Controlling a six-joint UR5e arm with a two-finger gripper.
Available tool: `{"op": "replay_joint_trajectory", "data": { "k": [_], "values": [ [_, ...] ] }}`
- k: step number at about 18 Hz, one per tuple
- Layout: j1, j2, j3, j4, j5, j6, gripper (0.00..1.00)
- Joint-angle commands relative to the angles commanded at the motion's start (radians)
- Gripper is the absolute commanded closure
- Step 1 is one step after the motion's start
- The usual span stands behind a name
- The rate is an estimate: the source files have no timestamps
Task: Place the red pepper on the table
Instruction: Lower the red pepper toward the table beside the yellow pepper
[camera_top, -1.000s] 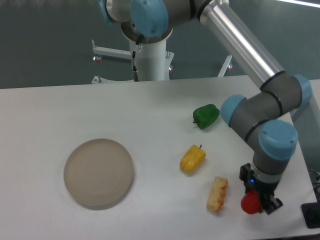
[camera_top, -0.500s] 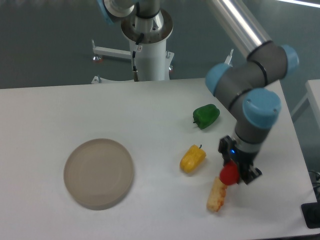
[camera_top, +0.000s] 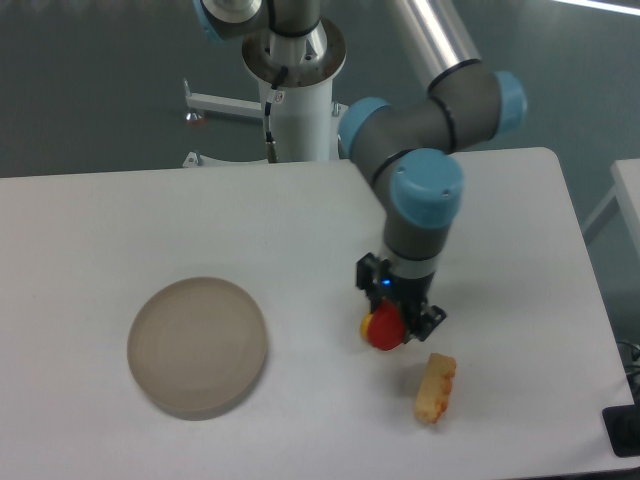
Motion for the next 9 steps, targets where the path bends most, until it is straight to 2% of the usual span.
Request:
{"op": "replay_joint_trajectory", "data": {
  "k": [2,4,9],
  "values": [
    [-0.015,-0.028,0.017,0.003,0.002,-0.052,0.56],
    [-0.029,-0.049,0.02,0.034,0.003,-0.107,0.6],
    [-0.045,-0.074,0.011,0.031,0.011,-0.134,0.59]
  ]
}}
